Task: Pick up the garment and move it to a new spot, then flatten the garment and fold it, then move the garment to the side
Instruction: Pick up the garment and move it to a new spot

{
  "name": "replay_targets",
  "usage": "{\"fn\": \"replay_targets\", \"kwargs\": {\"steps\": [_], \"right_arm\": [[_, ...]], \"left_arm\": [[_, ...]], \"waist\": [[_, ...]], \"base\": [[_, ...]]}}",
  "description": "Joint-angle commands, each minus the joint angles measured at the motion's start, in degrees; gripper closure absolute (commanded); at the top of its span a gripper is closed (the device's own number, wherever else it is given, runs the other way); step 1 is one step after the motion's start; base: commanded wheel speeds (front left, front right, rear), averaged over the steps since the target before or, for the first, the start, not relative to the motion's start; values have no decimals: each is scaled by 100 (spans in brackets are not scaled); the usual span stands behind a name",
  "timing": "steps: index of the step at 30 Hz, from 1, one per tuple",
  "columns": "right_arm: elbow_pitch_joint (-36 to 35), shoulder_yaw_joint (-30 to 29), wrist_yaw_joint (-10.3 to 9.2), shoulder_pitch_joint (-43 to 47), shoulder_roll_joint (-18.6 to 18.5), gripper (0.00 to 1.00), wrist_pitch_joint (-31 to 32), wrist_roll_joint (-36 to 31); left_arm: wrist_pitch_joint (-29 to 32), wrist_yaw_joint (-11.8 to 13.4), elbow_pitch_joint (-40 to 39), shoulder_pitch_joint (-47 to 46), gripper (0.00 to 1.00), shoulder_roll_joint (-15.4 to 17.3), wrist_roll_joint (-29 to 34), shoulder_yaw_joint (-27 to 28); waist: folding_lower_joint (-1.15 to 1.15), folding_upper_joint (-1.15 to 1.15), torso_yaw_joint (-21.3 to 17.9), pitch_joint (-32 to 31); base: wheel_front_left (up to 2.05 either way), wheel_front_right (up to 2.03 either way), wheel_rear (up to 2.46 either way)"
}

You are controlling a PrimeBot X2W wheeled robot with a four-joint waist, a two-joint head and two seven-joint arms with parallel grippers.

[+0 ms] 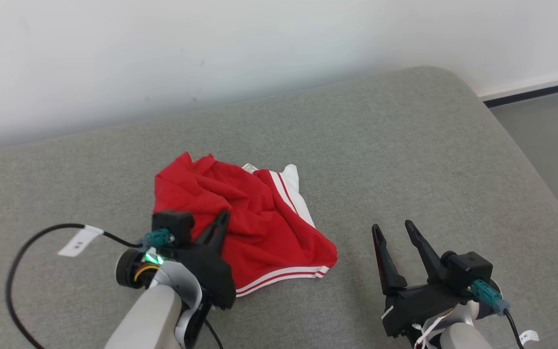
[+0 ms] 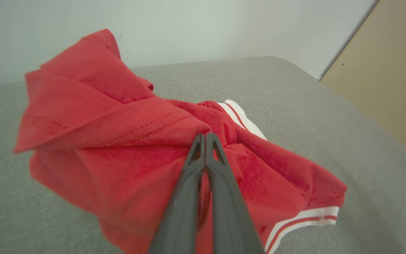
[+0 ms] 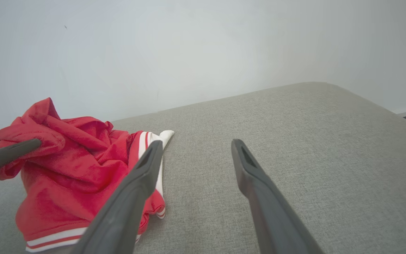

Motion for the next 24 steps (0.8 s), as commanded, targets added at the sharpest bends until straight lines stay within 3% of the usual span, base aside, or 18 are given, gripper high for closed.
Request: {"fn": "replay_targets", "kwargs": {"steps": [1,2,3,11,17,23,24], "right_arm": [[2,-1,19,24,-3,0,33,-41],[0,-2,19,37,-4,0,55,-49],[-3,-12,19,54,-5,0,72,-67],[-57,-194,19,222,-7,0,129,-178],[-174,-399,19,374,-7,0,178,-266],[-336,-713,19,526,-5,0,203,-494],[-336,-713,19,526,-5,0,203,-494]], "left_arm": [[-90,-33,156,88,71,-54,-75,-88],[-129,-49,233,89,15,-92,-69,-144],[-194,-59,287,60,0,-121,-73,-178],[-693,74,228,-86,0,-54,-35,-140],[-1012,443,-357,312,0,379,128,51],[-1119,1048,-1026,928,0,1121,452,289],[-1119,1048,-1026,928,0,1121,452,289]], "waist": [[0,0,68,-46],[0,0,93,-67],[0,0,125,-88],[0,0,443,-389],[0,0,684,-534],[0,0,904,-616],[0,0,904,-616]], "base": [[0,0,0],[0,0,0],[0,0,0],[0,0,0],[0,0,0],[0,0,0],[0,0,0]]}}
